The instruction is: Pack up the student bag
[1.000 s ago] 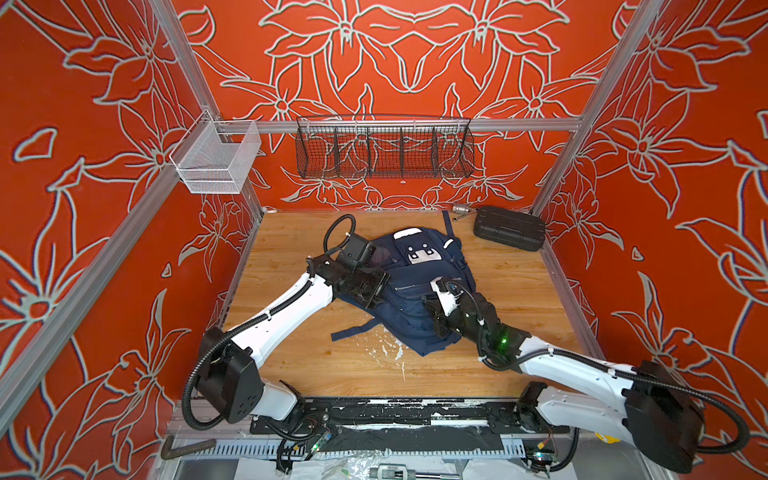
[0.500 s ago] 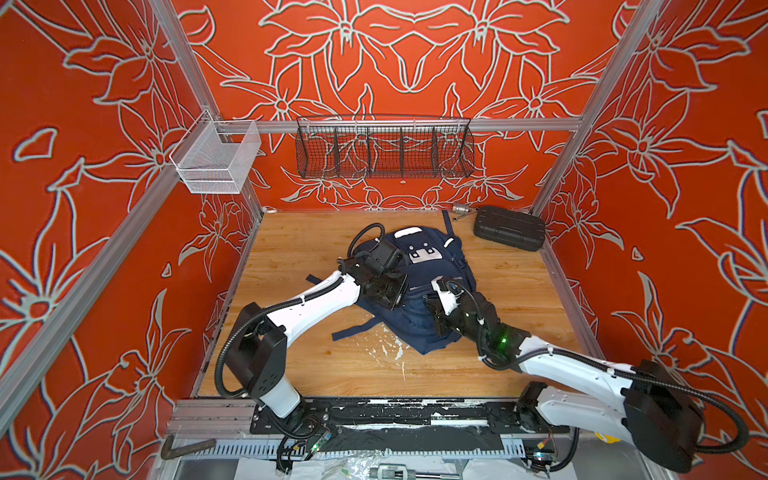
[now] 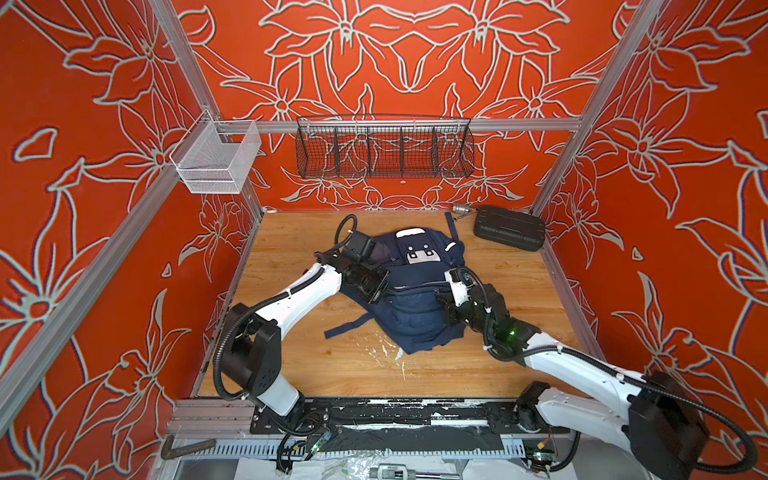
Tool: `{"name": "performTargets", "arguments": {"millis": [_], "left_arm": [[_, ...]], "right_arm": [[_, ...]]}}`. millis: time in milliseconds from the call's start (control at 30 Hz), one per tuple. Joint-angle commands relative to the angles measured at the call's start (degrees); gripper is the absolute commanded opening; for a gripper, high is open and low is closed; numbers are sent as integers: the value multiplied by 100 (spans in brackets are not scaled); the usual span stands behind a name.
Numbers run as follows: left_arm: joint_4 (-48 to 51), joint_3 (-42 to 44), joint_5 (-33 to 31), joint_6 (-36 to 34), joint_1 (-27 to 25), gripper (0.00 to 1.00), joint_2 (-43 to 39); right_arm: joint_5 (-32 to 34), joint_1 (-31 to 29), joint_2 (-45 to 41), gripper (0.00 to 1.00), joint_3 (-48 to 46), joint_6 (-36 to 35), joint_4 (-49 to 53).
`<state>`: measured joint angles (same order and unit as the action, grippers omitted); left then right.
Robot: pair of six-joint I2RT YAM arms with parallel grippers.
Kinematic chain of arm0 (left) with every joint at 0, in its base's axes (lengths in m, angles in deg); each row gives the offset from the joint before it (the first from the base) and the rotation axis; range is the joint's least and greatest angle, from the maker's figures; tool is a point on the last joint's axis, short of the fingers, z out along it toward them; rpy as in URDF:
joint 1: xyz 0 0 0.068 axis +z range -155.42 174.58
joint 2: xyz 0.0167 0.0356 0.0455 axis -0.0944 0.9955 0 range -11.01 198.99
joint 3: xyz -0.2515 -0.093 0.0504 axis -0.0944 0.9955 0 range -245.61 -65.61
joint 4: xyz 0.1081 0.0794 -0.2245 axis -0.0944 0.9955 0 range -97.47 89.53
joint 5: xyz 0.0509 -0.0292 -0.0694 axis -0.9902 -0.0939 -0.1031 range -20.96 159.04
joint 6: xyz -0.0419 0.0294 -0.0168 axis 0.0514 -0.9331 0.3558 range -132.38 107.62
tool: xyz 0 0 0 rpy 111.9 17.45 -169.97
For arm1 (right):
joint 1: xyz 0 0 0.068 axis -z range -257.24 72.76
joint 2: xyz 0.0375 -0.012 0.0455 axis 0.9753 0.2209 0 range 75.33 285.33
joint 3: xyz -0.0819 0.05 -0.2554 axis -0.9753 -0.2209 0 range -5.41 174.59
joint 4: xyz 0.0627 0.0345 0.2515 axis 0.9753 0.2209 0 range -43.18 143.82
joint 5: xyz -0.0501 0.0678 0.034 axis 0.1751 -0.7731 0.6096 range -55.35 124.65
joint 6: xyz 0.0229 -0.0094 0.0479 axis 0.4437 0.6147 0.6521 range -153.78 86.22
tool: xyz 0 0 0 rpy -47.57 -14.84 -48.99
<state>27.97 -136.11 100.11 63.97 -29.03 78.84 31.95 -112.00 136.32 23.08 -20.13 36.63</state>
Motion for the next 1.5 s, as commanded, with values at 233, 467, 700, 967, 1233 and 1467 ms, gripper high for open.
{"name": "performTargets", "arguments": {"millis": [233,467,700,967,1233,1467], "left_arm": [[2202,-645,584,-2308,1240,0,355],[2973,-1813,418,-3266,1772,0,1066],[2652,-2303,370,-3095,1788,32,1618],[1241,-922,-211,-836,1178,45,126],[278,-48,-870,923,-232,50,-538],[-124,-102,-1177,1441,-740,50,-250]], "right_arm": [[-163,950,550,0,415,-288,-59],[-699,380,-63,0,-57,-626,-602],[-103,-531,16,0,-218,-385,-985],[-159,-671,463,0,82,-398,-1163],[-281,-671,507,0,12,-389,-1340],[-345,-672,440,0,-85,-367,-1408]]}}
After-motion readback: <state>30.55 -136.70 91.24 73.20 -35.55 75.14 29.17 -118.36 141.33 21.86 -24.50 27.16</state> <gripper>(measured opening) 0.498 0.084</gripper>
